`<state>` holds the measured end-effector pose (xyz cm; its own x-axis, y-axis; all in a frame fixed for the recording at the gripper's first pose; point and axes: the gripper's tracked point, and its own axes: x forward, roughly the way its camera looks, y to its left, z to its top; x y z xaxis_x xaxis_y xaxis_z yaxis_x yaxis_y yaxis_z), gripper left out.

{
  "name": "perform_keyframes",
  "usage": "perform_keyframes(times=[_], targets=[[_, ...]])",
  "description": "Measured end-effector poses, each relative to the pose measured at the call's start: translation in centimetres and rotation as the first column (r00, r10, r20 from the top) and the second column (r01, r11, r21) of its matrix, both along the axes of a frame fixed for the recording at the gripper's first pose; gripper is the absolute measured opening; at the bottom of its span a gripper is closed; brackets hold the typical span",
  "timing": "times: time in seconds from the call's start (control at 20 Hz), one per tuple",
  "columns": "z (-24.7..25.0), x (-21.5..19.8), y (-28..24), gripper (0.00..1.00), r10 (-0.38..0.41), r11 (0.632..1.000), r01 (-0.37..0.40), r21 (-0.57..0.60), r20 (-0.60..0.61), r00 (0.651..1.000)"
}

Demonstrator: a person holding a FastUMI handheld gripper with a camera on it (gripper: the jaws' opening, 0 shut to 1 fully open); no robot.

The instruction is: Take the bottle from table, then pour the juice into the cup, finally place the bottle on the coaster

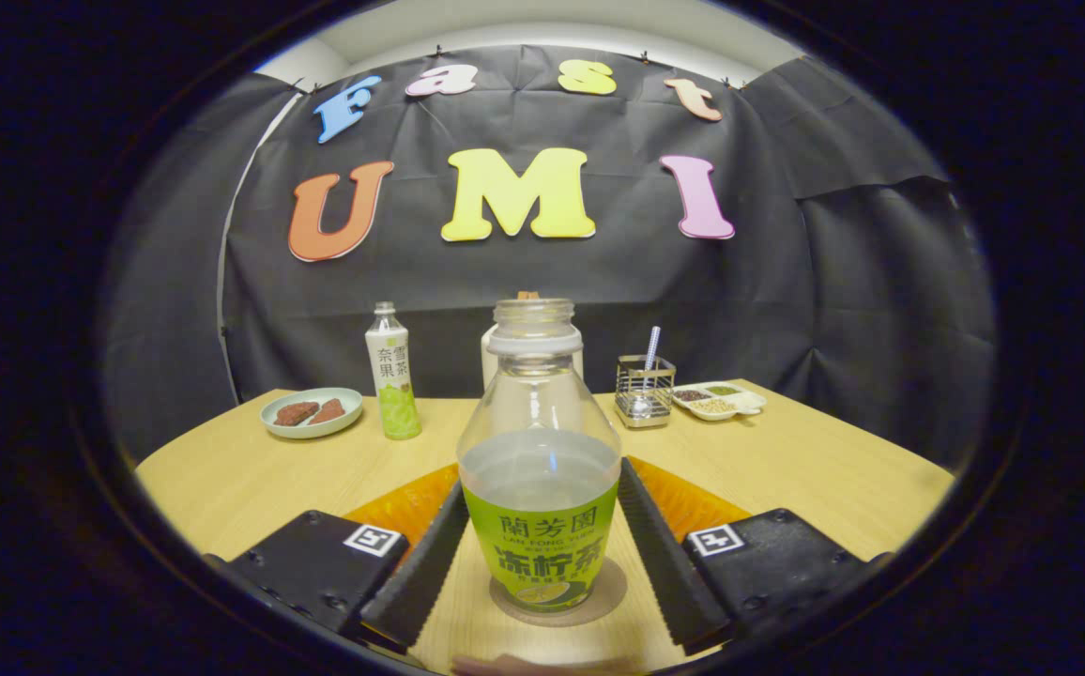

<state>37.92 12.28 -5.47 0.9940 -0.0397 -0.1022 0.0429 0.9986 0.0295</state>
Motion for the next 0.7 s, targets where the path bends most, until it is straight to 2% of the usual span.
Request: perform_keyframes(times=[0.05,0.4,0.7], targets=[[0.0,0.0,0.0,1.0,-0.001,1.0,0.001,-0.003,0.0,1.0],[1.7,-2.0,-0.4,1.0,-0.008,1.0,0.008,0.006,0.032,0.999],[4.6,-6.4,-1.3,1.0,-0.012,1.0,0.012,0.005,0.059,0.998]])
